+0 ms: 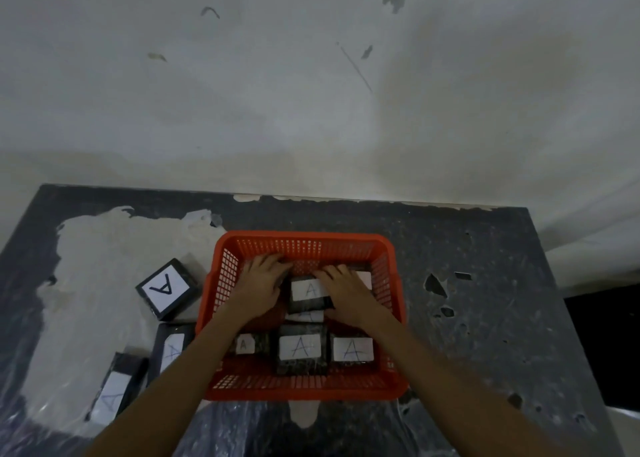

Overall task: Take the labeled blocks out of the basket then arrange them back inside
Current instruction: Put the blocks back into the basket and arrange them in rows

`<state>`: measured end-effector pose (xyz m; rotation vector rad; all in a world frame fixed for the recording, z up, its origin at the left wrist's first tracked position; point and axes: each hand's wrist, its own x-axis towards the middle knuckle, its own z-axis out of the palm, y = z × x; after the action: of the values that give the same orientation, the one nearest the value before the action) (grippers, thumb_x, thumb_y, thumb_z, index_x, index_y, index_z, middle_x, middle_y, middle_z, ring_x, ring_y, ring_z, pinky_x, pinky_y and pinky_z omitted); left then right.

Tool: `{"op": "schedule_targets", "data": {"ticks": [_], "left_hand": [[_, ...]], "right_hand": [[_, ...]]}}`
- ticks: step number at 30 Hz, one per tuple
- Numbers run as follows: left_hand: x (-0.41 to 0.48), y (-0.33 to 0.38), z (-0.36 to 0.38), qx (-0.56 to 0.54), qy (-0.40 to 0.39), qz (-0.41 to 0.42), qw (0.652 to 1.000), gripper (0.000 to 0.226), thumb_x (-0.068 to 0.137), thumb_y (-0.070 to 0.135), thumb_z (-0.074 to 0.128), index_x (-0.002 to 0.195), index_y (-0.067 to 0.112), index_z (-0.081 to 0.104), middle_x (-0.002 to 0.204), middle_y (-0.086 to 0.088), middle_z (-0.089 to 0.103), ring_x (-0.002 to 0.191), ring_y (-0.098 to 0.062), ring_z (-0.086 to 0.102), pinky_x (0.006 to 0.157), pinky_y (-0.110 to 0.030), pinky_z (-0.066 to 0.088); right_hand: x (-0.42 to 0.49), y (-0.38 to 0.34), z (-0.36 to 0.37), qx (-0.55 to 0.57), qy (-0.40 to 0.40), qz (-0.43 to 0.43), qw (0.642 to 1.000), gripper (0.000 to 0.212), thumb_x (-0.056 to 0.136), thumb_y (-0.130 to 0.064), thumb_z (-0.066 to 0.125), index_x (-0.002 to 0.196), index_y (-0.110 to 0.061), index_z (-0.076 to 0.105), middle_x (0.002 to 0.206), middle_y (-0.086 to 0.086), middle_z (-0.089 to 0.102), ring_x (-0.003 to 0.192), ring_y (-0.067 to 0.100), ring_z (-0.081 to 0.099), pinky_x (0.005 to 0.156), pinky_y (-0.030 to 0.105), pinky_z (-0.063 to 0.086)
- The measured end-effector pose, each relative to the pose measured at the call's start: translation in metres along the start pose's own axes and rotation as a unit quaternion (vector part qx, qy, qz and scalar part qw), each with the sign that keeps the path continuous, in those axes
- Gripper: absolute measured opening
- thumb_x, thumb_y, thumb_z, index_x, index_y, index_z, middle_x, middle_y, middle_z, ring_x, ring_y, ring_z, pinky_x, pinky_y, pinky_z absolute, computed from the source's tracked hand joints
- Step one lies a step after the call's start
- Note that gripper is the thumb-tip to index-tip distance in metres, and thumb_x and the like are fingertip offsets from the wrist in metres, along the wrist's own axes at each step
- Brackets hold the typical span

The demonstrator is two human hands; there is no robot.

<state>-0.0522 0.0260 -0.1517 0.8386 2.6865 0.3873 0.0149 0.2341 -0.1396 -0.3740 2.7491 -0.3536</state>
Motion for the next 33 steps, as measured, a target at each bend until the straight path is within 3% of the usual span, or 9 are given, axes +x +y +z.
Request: {"op": "schedule_targets", "data": {"ticks": [2,7,12,16,23,30,33], "left_hand": [[-0.005,-0.011,-0.007,0.035,-0.039,-0.012,0.999,0.059,0.083,0.021,0.054,0.14,0.022,0.036,0.148,-0.004,0.034,0.135,-0.027,0.027,0.113,-0.045,0.024],[-0.024,-0.019,-0.014,0.143,-0.032,-0.054,0.988,0.065,0.084,0.034,0.055,0.141,0.017,0.029,0.147,-0.009,0.035,0.134,-0.028,0.032,0.113,-0.044,0.024],[-0.031,-0.021,-0.017,0.251,-0.098,0.131,0.954,0.075,0.08,0.021,0.066,0.143,0.026,0.025,0.156,-0.007,0.017,0.145,-0.028,0.008,0.119,-0.049,0.007],[-0.03,-0.021,-0.019,0.306,-0.116,0.135,0.935,0.071,0.081,0.025,0.064,0.141,0.022,0.027,0.154,-0.01,0.024,0.143,-0.031,0.015,0.118,-0.048,0.003],[-0.007,-0.011,-0.019,0.238,-0.033,-0.004,0.971,0.066,0.077,0.043,0.062,0.13,0.011,0.039,0.137,-0.01,0.046,0.126,-0.026,0.04,0.111,-0.041,0.027],[-0.003,-0.011,-0.011,0.135,-0.031,-0.061,0.988,0.073,0.078,0.031,0.067,0.137,0.008,0.031,0.141,-0.011,0.037,0.128,-0.026,0.038,0.109,-0.039,0.034],[-0.009,-0.012,-0.006,0.076,-0.003,-0.046,0.996,0.08,0.076,0.03,0.07,0.14,0.011,0.027,0.145,-0.01,0.033,0.13,-0.025,0.036,0.11,-0.04,0.033]], "right_hand": [[0.0,-0.003,0.001,0.001,0.009,0.003,1.0,0.082,0.074,-0.025,0.076,0.14,-0.011,0.03,0.14,0.01,0.038,0.123,0.029,0.037,0.106,0.043,0.034],[-0.004,-0.006,0.0,0.045,0.065,0.024,0.997,0.077,0.074,-0.018,0.075,0.139,-0.012,0.034,0.138,0.007,0.04,0.122,0.027,0.039,0.104,0.04,0.036],[0.001,-0.006,-0.004,0.061,0.051,0.052,0.995,0.084,0.072,-0.021,0.079,0.141,-0.013,0.031,0.139,0.006,0.041,0.124,0.025,0.039,0.107,0.041,0.034],[0.004,-0.007,-0.006,0.088,0.055,0.066,0.992,0.087,0.068,-0.018,0.081,0.14,-0.013,0.033,0.138,0.006,0.042,0.123,0.026,0.039,0.107,0.039,0.034],[0.002,-0.001,-0.017,0.108,0.086,0.077,0.987,0.081,0.066,-0.014,0.081,0.135,-0.013,0.039,0.137,0.007,0.044,0.125,0.026,0.039,0.107,0.042,0.035],[0.02,-0.013,-0.014,0.069,0.024,0.067,0.995,0.074,0.069,-0.014,0.08,0.134,-0.009,0.042,0.136,0.01,0.044,0.124,0.029,0.042,0.103,0.043,0.038],[0.022,-0.015,-0.006,0.063,0.026,0.076,0.995,0.076,0.069,-0.014,0.08,0.135,-0.009,0.041,0.138,0.01,0.043,0.125,0.029,0.041,0.105,0.043,0.037]]}}
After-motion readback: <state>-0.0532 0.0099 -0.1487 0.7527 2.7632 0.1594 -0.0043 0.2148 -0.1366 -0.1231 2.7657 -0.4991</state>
